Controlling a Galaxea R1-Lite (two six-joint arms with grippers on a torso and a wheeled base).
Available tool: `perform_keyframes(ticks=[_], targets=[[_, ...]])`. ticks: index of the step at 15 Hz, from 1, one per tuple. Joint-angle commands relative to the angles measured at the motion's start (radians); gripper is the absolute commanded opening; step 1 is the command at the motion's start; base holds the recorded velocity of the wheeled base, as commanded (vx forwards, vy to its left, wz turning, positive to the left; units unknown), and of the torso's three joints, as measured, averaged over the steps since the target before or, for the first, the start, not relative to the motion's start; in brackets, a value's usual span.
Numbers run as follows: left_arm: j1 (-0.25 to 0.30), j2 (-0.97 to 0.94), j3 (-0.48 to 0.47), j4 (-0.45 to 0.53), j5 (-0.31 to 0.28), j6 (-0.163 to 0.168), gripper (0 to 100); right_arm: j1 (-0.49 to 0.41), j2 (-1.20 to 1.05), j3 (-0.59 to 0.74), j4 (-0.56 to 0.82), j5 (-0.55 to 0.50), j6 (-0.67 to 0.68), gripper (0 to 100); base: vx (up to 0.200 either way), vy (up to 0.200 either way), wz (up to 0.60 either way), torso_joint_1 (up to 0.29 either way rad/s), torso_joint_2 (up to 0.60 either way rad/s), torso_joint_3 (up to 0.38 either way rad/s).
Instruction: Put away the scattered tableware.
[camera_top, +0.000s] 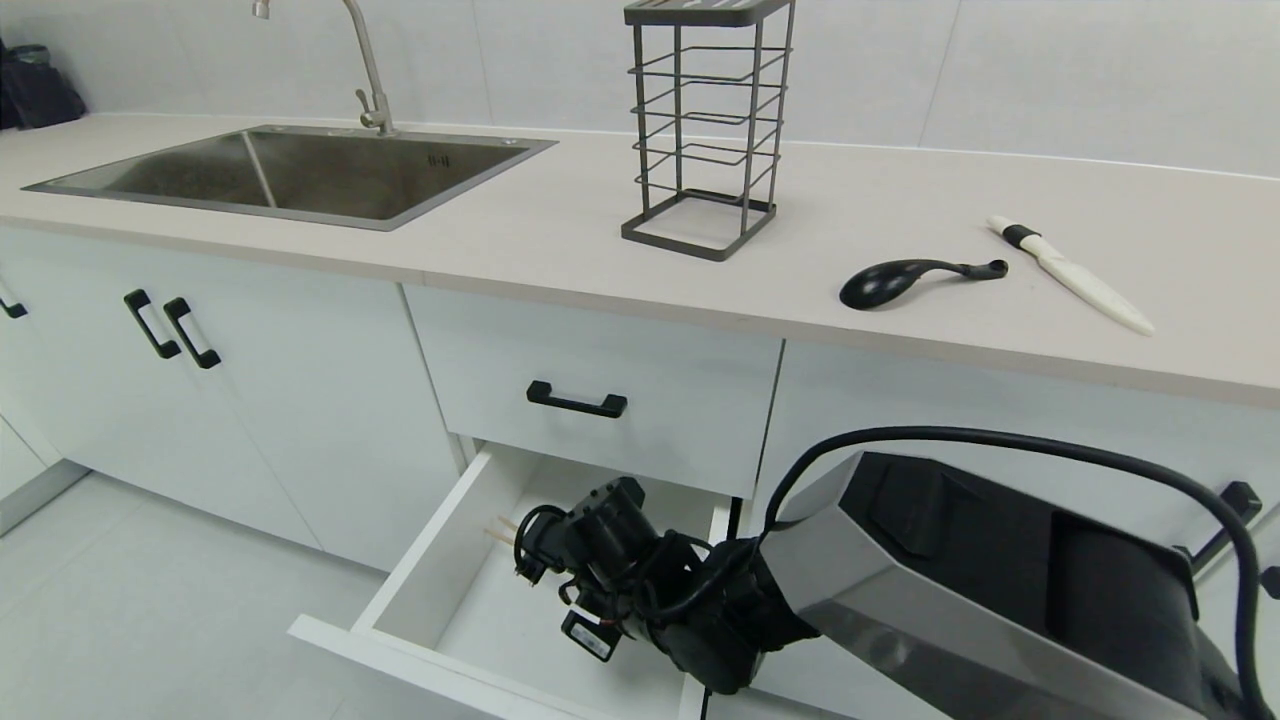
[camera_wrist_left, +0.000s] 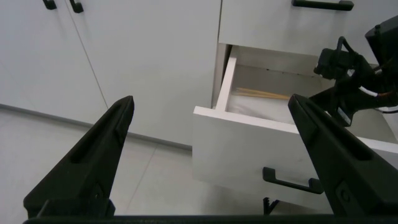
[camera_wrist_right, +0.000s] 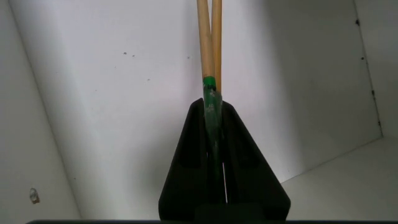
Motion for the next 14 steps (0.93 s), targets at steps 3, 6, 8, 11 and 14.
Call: perform_keyframes(ticks=[3,6,8,11,14], targets=[[0.000,0.001,0.000,0.001,0.000,0.000,100,0.001,0.006,-0.004,0.000,0.017,-0.005,0,0.000,0.000,0.00,0.000,0.00,0.000],[0.000,0.001,0.000,0.001,0.000,0.000,100,0.001,0.012,-0.023,0.007,0.031,-0.005,100,0.000,0.000,0.00,0.000,0.00,0.000],[0.000,0.001,0.000,-0.001,0.000,0.000,100,0.001,0.009,-0.027,0.012,0.029,-0.005,100,0.000,0.000,0.00,0.000,0.00,0.000],[0.000,0.001,0.000,0.001,0.000,0.000,100,0.009,-0.020,-0.020,0.026,0.029,-0.005,100,0.000,0.000,0.00,0.000,0.00,0.000],[0.000,0.001,0.000,0.001,0.000,0.000,100,0.021,-0.057,-0.010,0.030,0.031,-0.006,100,0.000,0.000,0.00,0.000,0.00,0.000]])
